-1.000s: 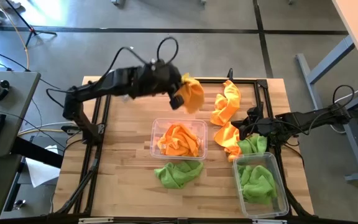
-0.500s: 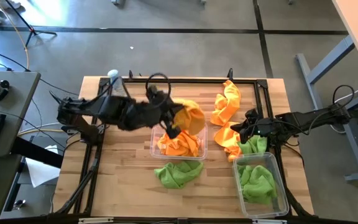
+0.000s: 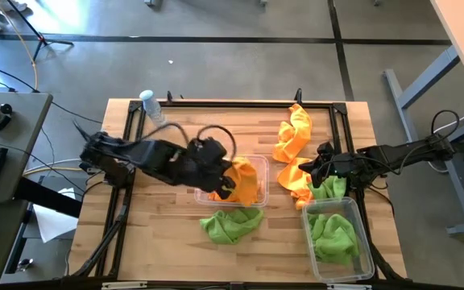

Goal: Sort microfiber towel by color & place in baskets
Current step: Put the top left orange towel into the top transparent bin

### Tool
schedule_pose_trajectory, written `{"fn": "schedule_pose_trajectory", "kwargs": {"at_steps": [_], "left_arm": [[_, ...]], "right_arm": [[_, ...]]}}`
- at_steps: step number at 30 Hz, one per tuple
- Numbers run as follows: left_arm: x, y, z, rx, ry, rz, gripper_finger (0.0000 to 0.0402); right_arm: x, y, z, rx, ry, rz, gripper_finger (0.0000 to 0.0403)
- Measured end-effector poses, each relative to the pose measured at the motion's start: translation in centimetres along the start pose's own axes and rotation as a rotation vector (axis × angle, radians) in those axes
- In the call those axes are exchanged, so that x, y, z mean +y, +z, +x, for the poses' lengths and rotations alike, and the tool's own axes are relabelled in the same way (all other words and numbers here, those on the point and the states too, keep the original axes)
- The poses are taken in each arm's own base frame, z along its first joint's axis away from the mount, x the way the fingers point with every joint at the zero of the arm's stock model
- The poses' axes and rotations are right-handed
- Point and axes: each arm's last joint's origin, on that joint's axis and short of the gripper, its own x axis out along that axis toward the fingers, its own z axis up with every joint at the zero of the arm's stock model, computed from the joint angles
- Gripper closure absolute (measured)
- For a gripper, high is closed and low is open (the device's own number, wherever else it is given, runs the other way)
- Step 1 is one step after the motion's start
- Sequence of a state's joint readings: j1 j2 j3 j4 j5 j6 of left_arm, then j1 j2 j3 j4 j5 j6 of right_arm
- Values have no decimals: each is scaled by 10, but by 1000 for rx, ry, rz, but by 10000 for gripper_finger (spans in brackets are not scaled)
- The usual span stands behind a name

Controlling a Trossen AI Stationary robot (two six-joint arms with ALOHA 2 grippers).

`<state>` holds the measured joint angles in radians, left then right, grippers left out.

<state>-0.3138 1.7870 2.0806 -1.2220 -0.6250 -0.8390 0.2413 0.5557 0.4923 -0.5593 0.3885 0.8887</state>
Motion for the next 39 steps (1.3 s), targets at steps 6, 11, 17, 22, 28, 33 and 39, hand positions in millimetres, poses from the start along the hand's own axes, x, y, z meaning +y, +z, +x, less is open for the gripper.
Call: {"fn": "schedule_pose_trajectory", "kwargs": {"at_steps": [6, 11, 17, 22, 28, 33, 39], "left_arm": [[1, -10, 47, 111, 155, -55, 401], [1, -17, 92, 295, 171, -126, 401], [-6, -34, 147, 510, 129, -163, 401], [-7, -49, 183, 590, 168, -204, 401], [-5, -69, 213, 619, 259, -237, 401], [-3, -85, 234, 640, 272, -247, 401], [0, -93, 254, 601, 194, -301, 401]], "right_arm": [[0, 0, 0, 1, -2, -1, 402], [0, 0, 0, 2, -3, -2, 402], [0, 0, 0, 4, -4, -2, 402], [0, 0, 0, 7, -1, -2, 402], [0, -1, 0, 14, 4, -2, 402], [0, -1, 0, 25, 8, -4, 402], [-2, -3, 0, 41, -6, -8, 402]]}}
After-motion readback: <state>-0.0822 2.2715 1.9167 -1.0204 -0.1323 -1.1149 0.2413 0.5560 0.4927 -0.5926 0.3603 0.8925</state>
